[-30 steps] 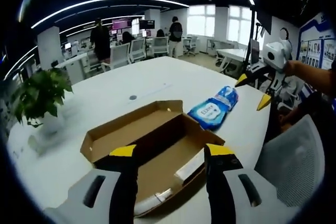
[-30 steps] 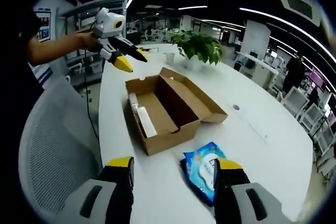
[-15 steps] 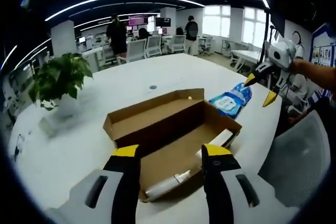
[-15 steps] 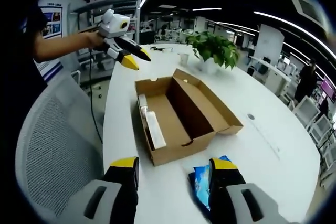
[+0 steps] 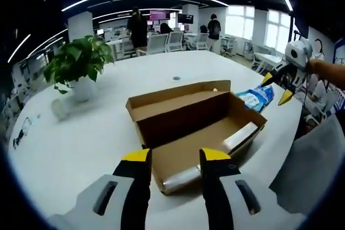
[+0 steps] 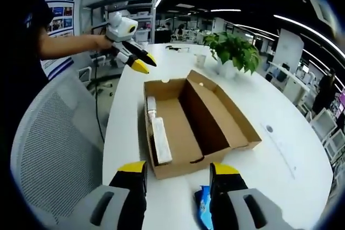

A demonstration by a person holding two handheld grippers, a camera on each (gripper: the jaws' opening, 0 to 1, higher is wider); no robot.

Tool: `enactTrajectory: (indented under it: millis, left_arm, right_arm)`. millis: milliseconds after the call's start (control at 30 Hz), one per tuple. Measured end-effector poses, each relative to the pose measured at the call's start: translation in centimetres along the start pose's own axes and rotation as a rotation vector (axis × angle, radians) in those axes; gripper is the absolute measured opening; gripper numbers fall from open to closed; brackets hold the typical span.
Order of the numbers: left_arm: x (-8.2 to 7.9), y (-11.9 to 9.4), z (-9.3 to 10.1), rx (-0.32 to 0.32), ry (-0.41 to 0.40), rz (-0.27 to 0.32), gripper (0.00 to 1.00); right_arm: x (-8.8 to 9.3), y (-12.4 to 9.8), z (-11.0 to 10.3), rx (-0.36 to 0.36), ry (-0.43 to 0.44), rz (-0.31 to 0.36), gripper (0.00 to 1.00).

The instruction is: Operate the shoe box by opening the lid, removing the specified soft item, and placing it in the target area until the item is outside and the box remains undamaged.

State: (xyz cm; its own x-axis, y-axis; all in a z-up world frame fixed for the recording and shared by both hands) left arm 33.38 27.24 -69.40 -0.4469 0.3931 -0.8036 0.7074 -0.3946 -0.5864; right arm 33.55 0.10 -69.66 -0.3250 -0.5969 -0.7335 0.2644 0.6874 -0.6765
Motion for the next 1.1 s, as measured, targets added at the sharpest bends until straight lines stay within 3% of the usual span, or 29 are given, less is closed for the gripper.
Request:
enactTrajectory:
  millis: [567,1100]
  left_arm:
    - [4.3,1.2,-1.2,-0.042,-0.063,-0.090,0.24]
    - [6.0,1.6,-1.2,-0.042,-0.158,-0.111,0.09]
  right_arm:
    - [-0.3,4.0,0.2,-0.069,-0.046,-0.057,0.41]
    - [0.6,7.4,0.0,-0.131,-0.096,-0.142,0.38]
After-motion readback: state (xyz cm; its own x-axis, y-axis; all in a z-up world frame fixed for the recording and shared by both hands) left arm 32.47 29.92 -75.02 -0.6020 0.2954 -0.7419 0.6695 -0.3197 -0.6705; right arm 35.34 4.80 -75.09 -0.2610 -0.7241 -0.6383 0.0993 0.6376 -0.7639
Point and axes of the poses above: the point that each gripper's makers call its tool centre point, and the gripper's own axes: y roughly forward along the fingers, z roughly to its right, x roughly out of its underside, the point moved 1 cm from there along -y, roughly backward along the fingers, and after that the axes turned 10 degrees about y, right-handed, at the moved point
